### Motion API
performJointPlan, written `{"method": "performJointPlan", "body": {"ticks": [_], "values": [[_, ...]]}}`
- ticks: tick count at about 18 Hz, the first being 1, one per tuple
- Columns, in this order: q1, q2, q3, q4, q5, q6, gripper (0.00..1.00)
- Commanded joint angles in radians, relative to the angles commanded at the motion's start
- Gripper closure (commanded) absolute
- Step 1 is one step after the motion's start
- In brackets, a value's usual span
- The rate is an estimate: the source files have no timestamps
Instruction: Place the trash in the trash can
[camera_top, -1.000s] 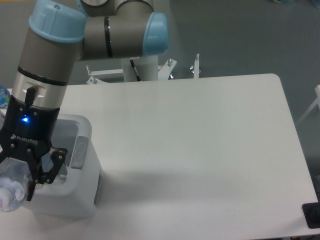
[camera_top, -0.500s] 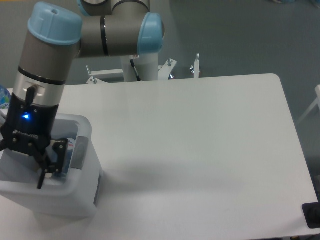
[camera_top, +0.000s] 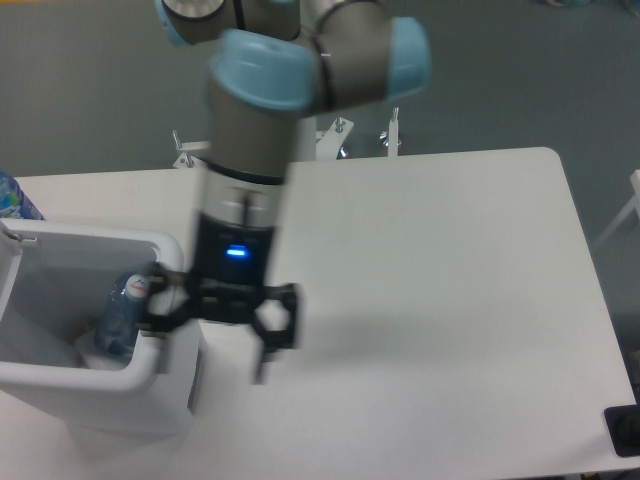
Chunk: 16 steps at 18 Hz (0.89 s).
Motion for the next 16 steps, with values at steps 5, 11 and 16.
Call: {"method": "performJointPlan", "body": {"ticks": [5, 11, 16], "values": [[0.120, -0.029, -0.044, 0.000, 0.000, 0.124, 0.00], [0.160, -0.052, -0.069, -0.058, 0.154, 0.400, 0.00], [0.154, -0.055, -0.071, -0.182, 0.320, 0.618, 0.00]]}}
